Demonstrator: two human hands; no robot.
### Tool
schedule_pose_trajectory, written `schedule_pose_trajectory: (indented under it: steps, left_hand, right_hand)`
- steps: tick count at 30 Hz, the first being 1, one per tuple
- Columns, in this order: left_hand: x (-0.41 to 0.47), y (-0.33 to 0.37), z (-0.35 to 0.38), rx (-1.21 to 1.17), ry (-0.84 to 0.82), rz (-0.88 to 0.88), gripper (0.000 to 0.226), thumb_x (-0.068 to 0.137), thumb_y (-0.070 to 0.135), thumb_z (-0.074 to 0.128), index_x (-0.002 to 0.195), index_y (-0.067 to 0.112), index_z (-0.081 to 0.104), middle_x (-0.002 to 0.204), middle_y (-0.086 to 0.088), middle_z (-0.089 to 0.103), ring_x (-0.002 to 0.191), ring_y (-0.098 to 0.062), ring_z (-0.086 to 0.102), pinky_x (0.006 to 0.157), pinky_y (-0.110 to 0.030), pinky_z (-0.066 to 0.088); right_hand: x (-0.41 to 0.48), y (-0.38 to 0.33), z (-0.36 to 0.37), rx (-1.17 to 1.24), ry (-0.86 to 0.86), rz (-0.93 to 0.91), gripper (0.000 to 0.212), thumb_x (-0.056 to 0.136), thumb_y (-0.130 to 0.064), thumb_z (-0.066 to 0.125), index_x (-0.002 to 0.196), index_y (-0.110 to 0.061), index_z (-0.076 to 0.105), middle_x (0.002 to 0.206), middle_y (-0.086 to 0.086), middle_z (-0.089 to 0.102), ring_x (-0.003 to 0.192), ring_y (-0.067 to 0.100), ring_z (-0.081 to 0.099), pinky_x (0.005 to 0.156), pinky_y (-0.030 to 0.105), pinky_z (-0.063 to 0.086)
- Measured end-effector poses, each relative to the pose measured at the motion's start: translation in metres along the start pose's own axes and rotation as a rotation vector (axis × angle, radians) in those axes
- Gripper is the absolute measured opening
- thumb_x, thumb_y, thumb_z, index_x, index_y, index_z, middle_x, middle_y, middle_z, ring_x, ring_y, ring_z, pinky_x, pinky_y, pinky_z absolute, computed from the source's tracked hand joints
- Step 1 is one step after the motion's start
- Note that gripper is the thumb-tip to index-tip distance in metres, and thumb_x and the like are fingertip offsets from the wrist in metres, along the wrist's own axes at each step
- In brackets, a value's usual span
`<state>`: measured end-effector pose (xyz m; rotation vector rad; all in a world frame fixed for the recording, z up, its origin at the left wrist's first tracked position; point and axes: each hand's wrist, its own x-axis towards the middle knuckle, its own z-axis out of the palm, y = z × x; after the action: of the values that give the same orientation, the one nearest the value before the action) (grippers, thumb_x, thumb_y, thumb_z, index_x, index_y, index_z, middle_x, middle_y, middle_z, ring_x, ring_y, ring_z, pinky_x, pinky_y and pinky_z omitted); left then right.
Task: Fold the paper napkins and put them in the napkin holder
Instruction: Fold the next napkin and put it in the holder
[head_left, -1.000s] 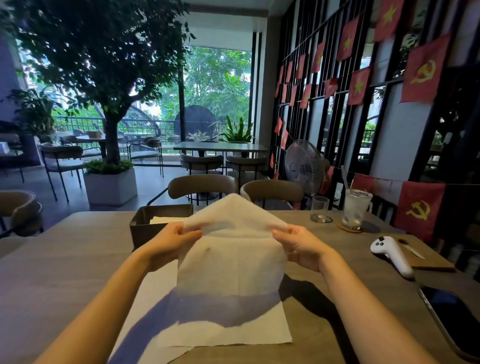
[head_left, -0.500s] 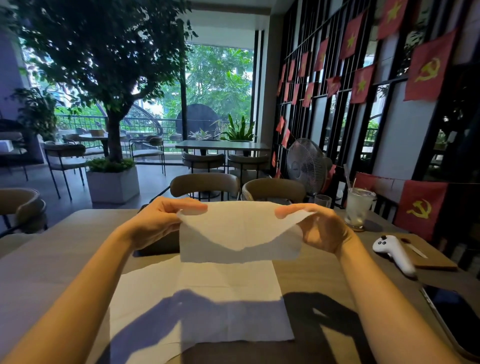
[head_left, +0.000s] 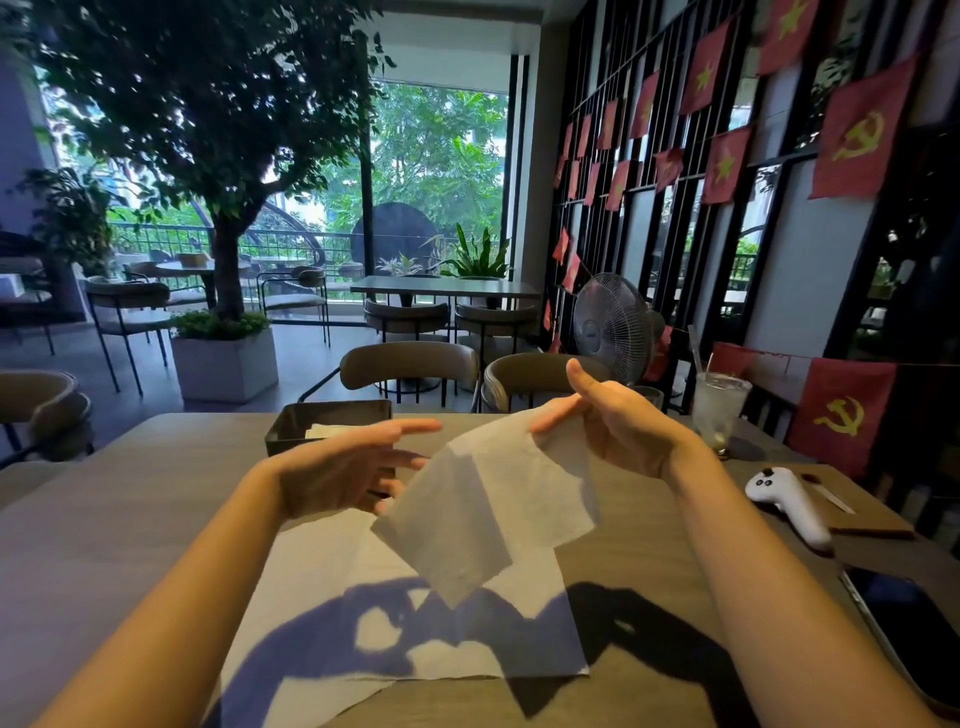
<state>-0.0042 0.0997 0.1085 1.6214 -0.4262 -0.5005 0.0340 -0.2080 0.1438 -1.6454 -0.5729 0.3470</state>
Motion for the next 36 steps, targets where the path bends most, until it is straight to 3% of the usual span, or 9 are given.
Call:
schedule_pose_trajectory:
  steps: [6, 10, 13, 19, 23, 26, 29, 33, 36]
  left_hand:
    - [0.018, 0.011, 0.041, 0.314, 0.032, -0.03, 0.067, 0.058, 0.064, 0.073, 0.112, 0.025, 0.069, 0.118, -0.008, 0.067, 0.112, -0.024, 0.062, 0.099, -0.042, 0.049]
    - [0.022, 0.008, 0.045, 0.338, 0.041, -0.009, 0.046, 0.061, 0.052, 0.074, 0.094, 0.02, 0.076, 0.101, -0.001, 0.074, 0.101, -0.021, 0.068, 0.089, -0.033, 0.055]
    - [0.02, 0.007, 0.048, 0.329, 0.084, 0.037, 0.051, 0.062, 0.052, 0.073, 0.096, 0.014, 0.075, 0.102, -0.008, 0.072, 0.099, -0.024, 0.068, 0.082, -0.031, 0.056]
    - [0.017, 0.018, 0.054, 0.335, 0.251, 0.093, 0.03, 0.068, 0.051, 0.065, 0.074, 0.024, 0.076, 0.084, 0.002, 0.071, 0.084, -0.015, 0.064, 0.074, -0.027, 0.053]
    - [0.022, 0.023, 0.061, 0.296, 0.429, 0.128, 0.03, 0.081, 0.043, 0.061, 0.07, 0.019, 0.075, 0.077, 0.001, 0.067, 0.078, -0.014, 0.059, 0.073, -0.026, 0.046]
    - [0.029, 0.022, 0.063, 0.341, 0.527, 0.154, 0.038, 0.085, 0.043, 0.059, 0.078, 0.008, 0.072, 0.076, -0.002, 0.063, 0.075, -0.014, 0.055, 0.069, -0.025, 0.042]
    - [0.035, 0.021, 0.063, 0.34, 0.579, 0.182, 0.044, 0.084, 0.044, 0.059, 0.082, 0.002, 0.073, 0.075, -0.006, 0.064, 0.074, -0.016, 0.056, 0.066, -0.024, 0.043]
    - [0.039, 0.024, 0.066, 0.382, 0.597, 0.199, 0.048, 0.085, 0.045, 0.058, 0.082, 0.0, 0.072, 0.083, -0.014, 0.068, 0.073, -0.016, 0.055, 0.068, -0.025, 0.043]
    - [0.039, 0.024, 0.064, 0.401, 0.618, 0.204, 0.044, 0.082, 0.046, 0.06, 0.085, 0.004, 0.073, 0.084, -0.014, 0.07, 0.076, -0.017, 0.06, 0.067, -0.022, 0.046]
  right_hand:
    - [0.006, -0.016, 0.018, -0.17, -0.063, 0.04, 0.072, 0.081, -0.061, 0.042, 0.077, 0.002, 0.075, 0.085, 0.014, 0.074, 0.09, 0.032, 0.062, 0.086, 0.039, 0.053]
    - [0.008, -0.017, 0.019, -0.164, -0.029, 0.03, 0.067, 0.08, -0.061, 0.046, 0.078, -0.001, 0.076, 0.086, 0.015, 0.074, 0.093, 0.034, 0.06, 0.096, 0.043, 0.047]
    - [0.007, -0.012, 0.019, -0.127, 0.055, 0.012, 0.06, 0.087, -0.052, 0.048, 0.081, 0.0, 0.074, 0.088, 0.012, 0.074, 0.097, 0.024, 0.064, 0.092, 0.029, 0.05]
    - [0.011, 0.016, 0.015, -0.08, 0.21, 0.154, 0.038, 0.095, -0.04, 0.052, 0.099, -0.007, 0.07, 0.118, 0.011, 0.063, 0.101, 0.022, 0.058, 0.073, 0.025, 0.051]
    - [0.011, 0.026, 0.02, -0.214, 0.251, 0.161, 0.04, 0.094, -0.051, 0.047, 0.11, -0.021, 0.069, 0.129, -0.007, 0.056, 0.114, 0.018, 0.053, 0.099, 0.045, 0.036]
    - [0.007, 0.017, 0.031, -0.206, 0.152, 0.069, 0.042, 0.093, -0.048, 0.048, 0.117, -0.02, 0.068, 0.132, -0.01, 0.053, 0.125, 0.014, 0.043, 0.103, 0.04, 0.025]
    - [0.004, 0.009, 0.042, -0.264, 0.04, -0.007, 0.038, 0.089, -0.037, 0.058, 0.117, -0.014, 0.068, 0.125, -0.002, 0.064, 0.118, 0.011, 0.056, 0.09, 0.02, 0.039]
    - [0.009, 0.012, 0.052, -0.397, 0.072, -0.061, 0.031, 0.084, -0.027, 0.071, 0.103, -0.003, 0.072, 0.105, 0.009, 0.074, 0.099, 0.017, 0.069, 0.087, 0.029, 0.055]
    - [0.012, 0.016, 0.054, -0.406, 0.117, -0.093, 0.026, 0.085, -0.023, 0.071, 0.095, 0.0, 0.072, 0.096, 0.009, 0.073, 0.086, 0.013, 0.07, 0.072, 0.021, 0.057]
